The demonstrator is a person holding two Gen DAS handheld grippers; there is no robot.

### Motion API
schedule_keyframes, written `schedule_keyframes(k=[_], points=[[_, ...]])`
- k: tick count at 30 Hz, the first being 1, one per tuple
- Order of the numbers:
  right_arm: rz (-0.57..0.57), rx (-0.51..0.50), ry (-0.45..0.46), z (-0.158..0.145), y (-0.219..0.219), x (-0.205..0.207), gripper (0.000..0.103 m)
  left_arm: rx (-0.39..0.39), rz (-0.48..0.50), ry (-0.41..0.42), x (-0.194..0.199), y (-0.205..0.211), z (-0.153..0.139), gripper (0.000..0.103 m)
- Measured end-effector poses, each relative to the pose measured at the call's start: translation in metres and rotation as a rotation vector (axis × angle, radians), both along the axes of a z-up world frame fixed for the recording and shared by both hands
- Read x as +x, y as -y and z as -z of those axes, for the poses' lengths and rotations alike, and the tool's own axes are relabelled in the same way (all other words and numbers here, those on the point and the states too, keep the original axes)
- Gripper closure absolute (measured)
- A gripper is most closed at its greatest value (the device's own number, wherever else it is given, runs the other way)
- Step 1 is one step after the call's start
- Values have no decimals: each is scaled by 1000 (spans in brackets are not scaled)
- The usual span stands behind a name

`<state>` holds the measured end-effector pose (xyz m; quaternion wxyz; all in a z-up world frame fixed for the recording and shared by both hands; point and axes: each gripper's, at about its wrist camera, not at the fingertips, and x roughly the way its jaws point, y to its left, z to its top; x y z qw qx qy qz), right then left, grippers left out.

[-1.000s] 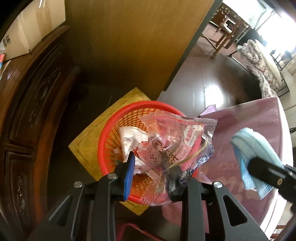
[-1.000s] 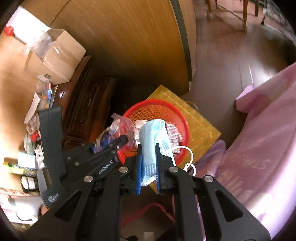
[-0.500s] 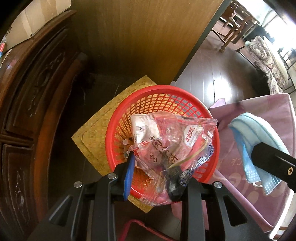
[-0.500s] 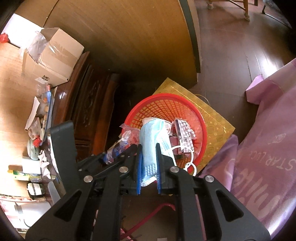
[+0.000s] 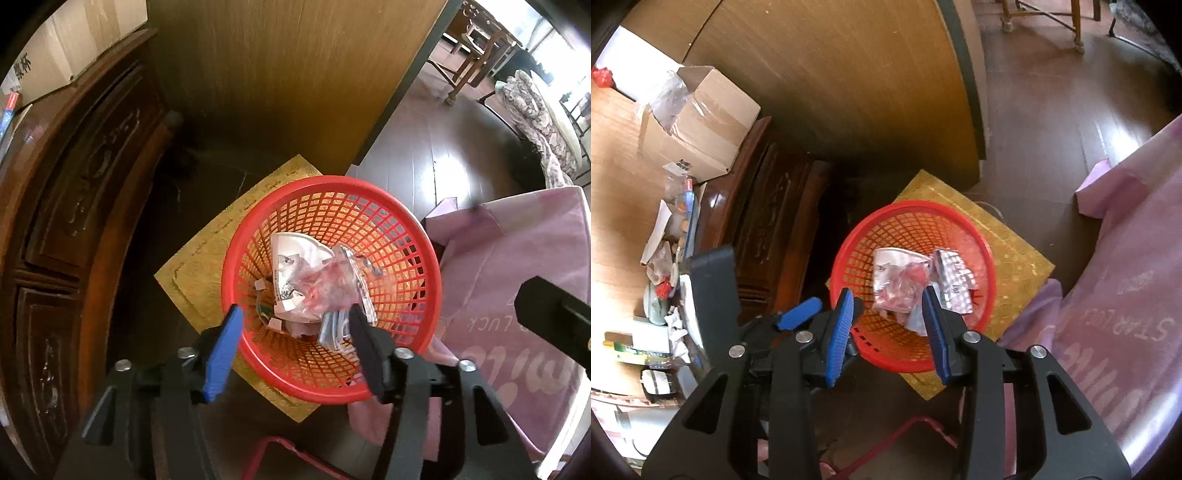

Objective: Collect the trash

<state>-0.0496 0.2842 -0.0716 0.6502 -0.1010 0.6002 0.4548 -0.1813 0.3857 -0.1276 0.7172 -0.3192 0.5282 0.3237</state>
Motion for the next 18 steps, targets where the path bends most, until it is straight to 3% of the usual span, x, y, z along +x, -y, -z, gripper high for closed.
schedule_keyframes(k=[4, 7, 11, 18], points=[[-6, -90, 89, -6, 7, -3, 62, 24, 8, -19, -2, 4, -11, 29], [-7, -117, 95, -11, 13, -4, 58, 42, 14, -22, -4, 11, -20, 23], [-16, -118, 145, -28, 22, -8, 46, 57, 11, -26, -8, 17, -33, 21], [-37, -123, 214, -52, 38, -18, 32, 69, 10, -21, -15, 24, -55, 16]])
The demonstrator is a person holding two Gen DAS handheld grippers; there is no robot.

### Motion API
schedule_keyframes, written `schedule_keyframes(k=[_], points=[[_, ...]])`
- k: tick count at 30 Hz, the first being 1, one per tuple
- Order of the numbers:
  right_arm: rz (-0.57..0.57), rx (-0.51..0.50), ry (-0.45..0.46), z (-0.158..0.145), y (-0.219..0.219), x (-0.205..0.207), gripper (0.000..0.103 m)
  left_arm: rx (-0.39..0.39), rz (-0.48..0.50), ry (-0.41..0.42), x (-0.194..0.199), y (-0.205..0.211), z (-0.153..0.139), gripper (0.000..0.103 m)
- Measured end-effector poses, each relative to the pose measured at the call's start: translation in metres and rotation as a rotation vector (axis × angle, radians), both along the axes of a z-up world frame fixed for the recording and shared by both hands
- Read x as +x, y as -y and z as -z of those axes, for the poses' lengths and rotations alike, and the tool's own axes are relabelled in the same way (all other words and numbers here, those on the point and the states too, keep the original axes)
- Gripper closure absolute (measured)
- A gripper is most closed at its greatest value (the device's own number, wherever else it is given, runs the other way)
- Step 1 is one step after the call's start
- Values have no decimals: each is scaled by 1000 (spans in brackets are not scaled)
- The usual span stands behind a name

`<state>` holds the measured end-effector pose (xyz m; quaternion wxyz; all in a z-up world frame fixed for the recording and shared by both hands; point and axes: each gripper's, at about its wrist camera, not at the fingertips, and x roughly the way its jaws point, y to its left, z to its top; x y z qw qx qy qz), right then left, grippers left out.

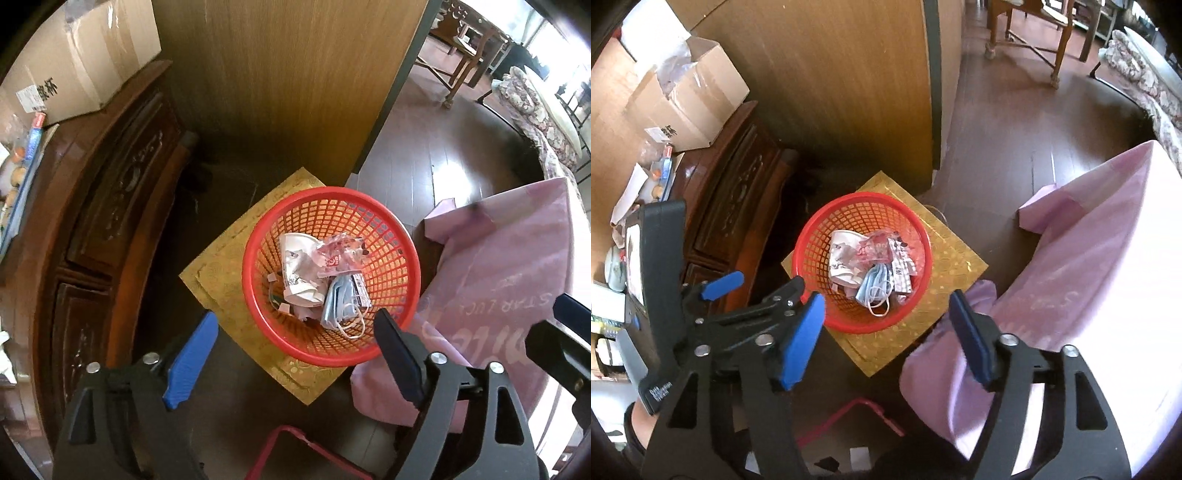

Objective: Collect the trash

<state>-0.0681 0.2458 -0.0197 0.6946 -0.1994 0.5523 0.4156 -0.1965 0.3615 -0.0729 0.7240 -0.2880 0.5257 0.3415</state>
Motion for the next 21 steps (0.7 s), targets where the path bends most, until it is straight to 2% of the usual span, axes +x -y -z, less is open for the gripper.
schedule_keyframes(k=[5, 11, 21], points=[[16, 32, 51, -12, 12, 1, 25, 20, 0, 4, -3, 5, -14, 13], [45, 57, 0, -12, 15, -1, 25, 40, -2, 4, -8, 8, -26, 11], [55, 40, 8, -2, 11, -14, 24, 64, -17, 6, -18, 6, -41, 11]])
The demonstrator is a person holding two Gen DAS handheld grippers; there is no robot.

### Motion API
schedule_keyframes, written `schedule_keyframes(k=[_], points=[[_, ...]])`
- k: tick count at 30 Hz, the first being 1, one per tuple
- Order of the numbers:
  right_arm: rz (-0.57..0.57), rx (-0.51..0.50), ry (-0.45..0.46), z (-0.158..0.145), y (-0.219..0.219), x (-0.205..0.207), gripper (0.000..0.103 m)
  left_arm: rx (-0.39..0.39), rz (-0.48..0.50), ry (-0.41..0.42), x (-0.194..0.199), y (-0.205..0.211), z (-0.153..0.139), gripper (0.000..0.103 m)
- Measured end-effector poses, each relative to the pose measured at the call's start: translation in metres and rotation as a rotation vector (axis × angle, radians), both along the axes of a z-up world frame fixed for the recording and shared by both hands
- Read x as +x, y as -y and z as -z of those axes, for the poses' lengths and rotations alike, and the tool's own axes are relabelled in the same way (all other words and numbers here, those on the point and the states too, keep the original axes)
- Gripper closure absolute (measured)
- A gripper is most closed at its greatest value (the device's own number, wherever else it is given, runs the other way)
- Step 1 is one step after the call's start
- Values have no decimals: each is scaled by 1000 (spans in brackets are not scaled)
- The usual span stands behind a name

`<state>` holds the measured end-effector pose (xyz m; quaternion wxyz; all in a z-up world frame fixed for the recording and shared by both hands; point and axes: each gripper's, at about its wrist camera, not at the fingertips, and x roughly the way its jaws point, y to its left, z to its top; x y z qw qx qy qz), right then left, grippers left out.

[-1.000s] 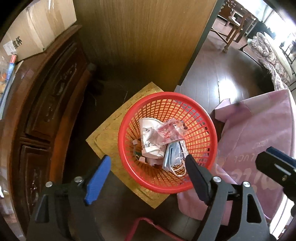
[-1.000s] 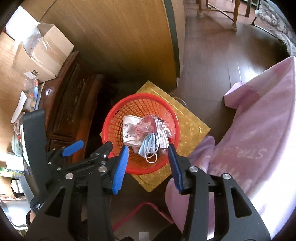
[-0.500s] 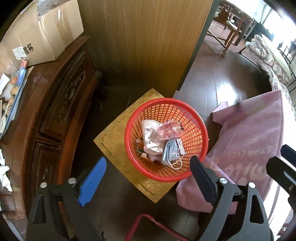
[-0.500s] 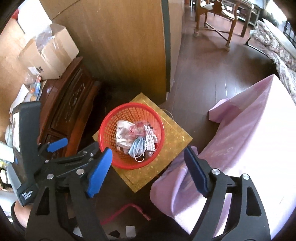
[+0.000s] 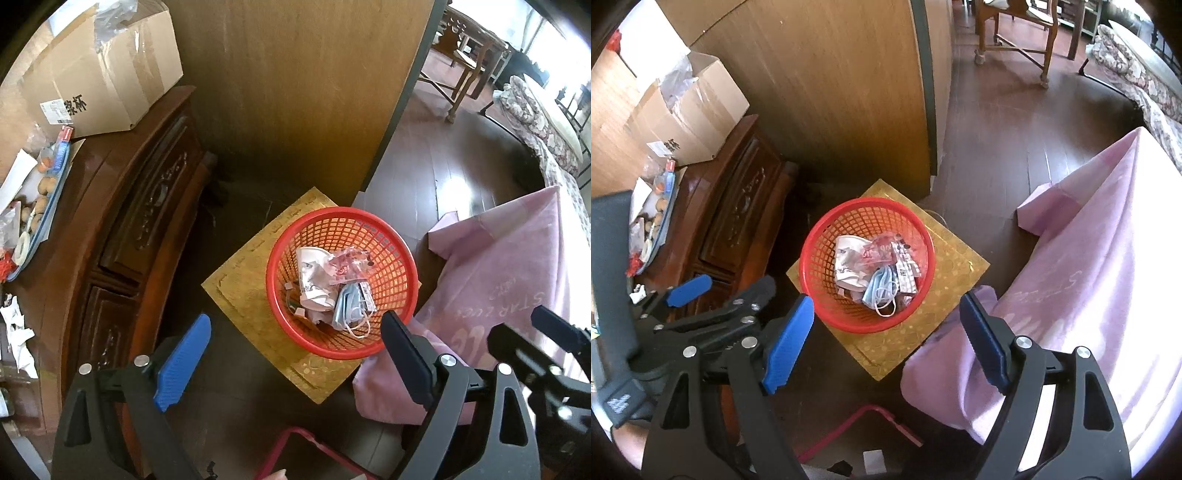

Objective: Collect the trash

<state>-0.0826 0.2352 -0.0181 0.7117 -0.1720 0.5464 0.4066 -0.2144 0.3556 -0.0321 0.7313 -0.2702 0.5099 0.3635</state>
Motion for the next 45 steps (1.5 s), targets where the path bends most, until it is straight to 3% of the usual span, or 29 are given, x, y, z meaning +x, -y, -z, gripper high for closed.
schedule_keyframes(k=[15, 45], points=[[87, 44, -77, 20, 11, 9, 23, 33, 9, -27, 4, 1, -4, 11], [109, 8, -69, 25, 12, 12, 23, 36, -29, -49, -3, -10, 2, 11]])
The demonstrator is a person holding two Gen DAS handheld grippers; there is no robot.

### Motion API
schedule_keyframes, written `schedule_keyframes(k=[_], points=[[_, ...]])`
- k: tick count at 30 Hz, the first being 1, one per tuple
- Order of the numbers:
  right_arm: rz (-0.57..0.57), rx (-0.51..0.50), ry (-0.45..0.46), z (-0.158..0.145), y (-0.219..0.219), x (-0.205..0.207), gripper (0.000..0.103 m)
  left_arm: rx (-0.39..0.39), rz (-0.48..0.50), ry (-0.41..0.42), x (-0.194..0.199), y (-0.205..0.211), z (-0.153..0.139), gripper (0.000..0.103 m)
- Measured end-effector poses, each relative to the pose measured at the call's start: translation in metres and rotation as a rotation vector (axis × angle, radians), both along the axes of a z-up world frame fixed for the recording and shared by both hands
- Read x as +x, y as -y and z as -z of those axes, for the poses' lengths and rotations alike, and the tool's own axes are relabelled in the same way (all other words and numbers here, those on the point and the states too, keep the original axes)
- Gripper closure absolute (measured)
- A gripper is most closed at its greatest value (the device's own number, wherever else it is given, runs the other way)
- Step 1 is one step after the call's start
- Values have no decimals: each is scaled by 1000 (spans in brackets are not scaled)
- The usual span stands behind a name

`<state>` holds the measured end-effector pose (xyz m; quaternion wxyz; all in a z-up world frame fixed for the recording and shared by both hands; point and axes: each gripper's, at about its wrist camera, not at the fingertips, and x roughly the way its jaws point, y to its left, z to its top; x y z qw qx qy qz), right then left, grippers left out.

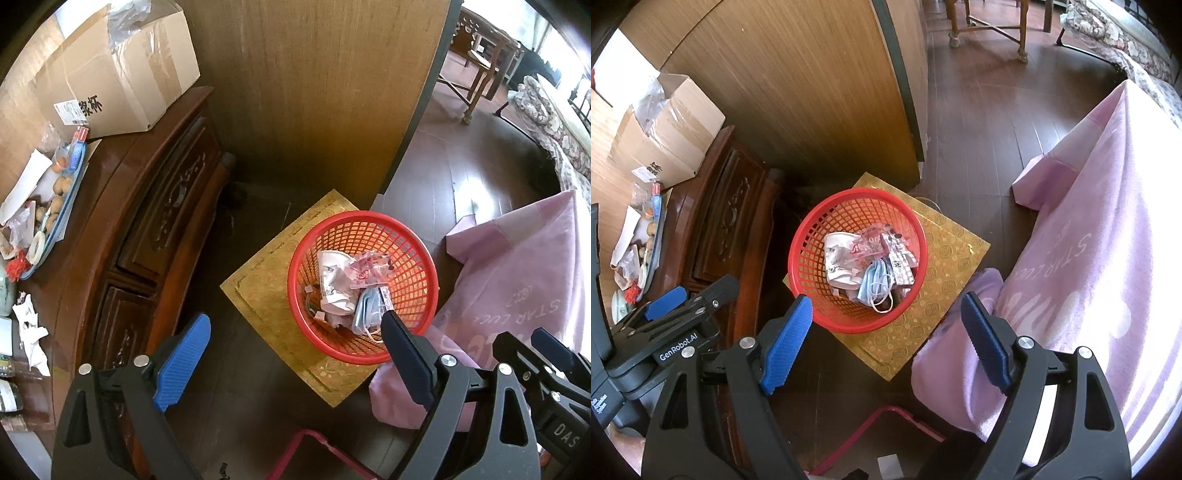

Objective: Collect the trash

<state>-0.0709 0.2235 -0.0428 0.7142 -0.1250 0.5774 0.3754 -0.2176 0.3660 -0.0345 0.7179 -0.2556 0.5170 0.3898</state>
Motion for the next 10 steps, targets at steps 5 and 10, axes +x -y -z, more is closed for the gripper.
schedule_keyframes(k=[5, 10], points=[[0, 1, -1, 0, 0, 0, 23, -13, -2, -1, 1, -2, 1, 11], [0, 1, 0, 0, 0, 0, 23, -13, -6, 2, 1, -2, 1, 11]])
